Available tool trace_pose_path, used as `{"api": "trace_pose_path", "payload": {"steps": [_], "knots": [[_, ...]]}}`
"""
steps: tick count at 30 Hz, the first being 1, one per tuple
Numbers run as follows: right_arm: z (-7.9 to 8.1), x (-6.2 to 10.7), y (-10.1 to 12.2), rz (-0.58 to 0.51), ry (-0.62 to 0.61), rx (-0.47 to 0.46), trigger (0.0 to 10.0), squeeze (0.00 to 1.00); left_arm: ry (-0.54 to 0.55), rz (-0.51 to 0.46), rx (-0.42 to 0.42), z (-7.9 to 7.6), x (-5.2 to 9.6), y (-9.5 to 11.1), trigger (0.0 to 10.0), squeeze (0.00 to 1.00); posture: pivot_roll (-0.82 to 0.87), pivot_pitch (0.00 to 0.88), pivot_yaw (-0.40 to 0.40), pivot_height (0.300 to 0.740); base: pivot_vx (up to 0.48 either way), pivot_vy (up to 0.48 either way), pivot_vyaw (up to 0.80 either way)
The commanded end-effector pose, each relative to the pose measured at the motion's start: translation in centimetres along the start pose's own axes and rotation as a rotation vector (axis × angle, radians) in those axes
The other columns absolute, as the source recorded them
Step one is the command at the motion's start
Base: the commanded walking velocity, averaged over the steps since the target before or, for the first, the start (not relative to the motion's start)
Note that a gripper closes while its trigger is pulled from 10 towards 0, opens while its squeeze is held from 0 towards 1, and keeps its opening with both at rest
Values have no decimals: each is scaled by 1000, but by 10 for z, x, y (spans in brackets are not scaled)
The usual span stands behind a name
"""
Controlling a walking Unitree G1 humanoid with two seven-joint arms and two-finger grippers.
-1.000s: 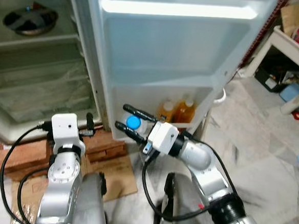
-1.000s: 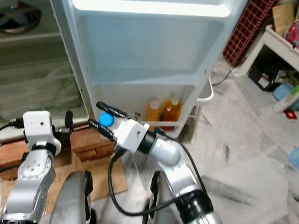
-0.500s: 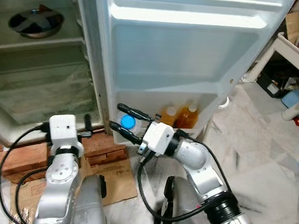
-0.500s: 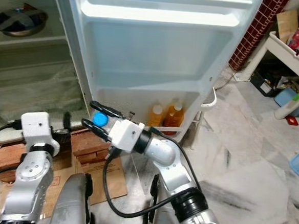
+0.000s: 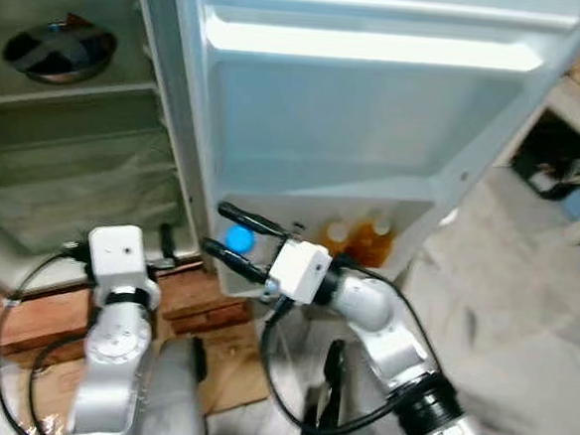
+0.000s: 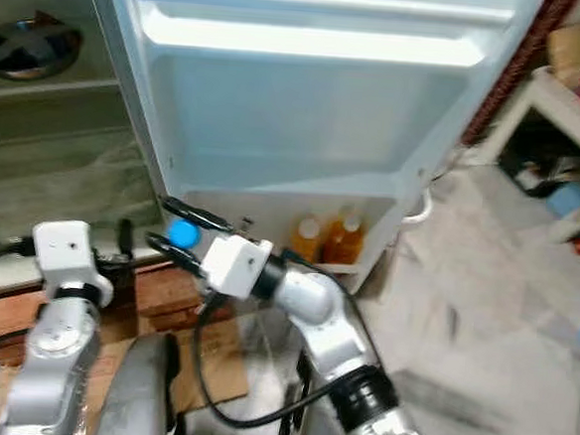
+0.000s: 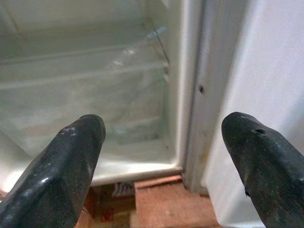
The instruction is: Restocking fridge
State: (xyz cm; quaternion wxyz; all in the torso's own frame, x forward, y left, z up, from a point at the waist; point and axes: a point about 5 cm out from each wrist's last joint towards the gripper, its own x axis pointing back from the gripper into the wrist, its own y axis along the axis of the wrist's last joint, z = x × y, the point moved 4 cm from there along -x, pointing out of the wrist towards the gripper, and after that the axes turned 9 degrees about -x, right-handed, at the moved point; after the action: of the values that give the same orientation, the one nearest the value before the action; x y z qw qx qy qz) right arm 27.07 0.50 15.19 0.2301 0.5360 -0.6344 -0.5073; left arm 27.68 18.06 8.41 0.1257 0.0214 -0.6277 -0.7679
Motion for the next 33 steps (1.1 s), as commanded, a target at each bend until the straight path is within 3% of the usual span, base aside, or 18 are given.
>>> {"api": "trace_pose_path", "payload": {"steps": [1, 3, 12, 13, 17, 20, 27, 29, 30, 33], "knots": [[4, -5, 7, -44, 7, 14, 10000, 0, 18, 12, -17, 10, 5, -2, 10000, 0, 103, 166, -29, 561, 0, 0, 0], [4, -5, 6, -41, 5, 11, 10000, 0, 18, 15, -17, 11, 7, -2, 10000, 0, 110, 177, -30, 561, 0, 0, 0], [-4, -8, -13, 3, -46, 23, 10000, 0, -8, 24, -19, 22, 42, 3, 10000, 0, 201, 293, -29, 561, 0, 0, 0], [-8, -10, -16, 17, -60, 47, 10000, 0, -9, 32, -20, 26, 52, 4, 10000, 0, 221, 316, -26, 561, 0, 0, 0], [-15, -13, -19, 28, -73, 62, 10000, 0, 0, 50, -30, 33, 61, 3, 10000, 0, 240, 341, -19, 561, 0, 0, 0], [-31, -17, -24, 51, -118, 113, 10000, 0, -9, 57, -25, 40, 76, 7, 10000, 0, 263, 370, -8, 561, 0, 0, 0], [-60, -28, -13, 35, -180, 195, 10000, 0, -30, 67, -44, 44, 87, 12, 10000, 0, 280, 391, 7, 561, 0, 0, 0], [-60, -28, -13, 35, -180, 195, 10000, 0, -30, 67, -44, 44, 87, 12, 10000, 0, 280, 391, 7, 561, 0, 0, 0], [-68, -27, -7, 16, -197, 214, 10000, 0, -33, 67, -46, 44, 85, 12, 10000, 0, 274, 387, 5, 561, 0, 0, 0], [-75, -19, -3, 3, -215, 240, 10000, 0, -37, 65, -47, 43, 83, 14, 10000, 0, 263, 383, -1, 561, 0, 0, 0]]}}
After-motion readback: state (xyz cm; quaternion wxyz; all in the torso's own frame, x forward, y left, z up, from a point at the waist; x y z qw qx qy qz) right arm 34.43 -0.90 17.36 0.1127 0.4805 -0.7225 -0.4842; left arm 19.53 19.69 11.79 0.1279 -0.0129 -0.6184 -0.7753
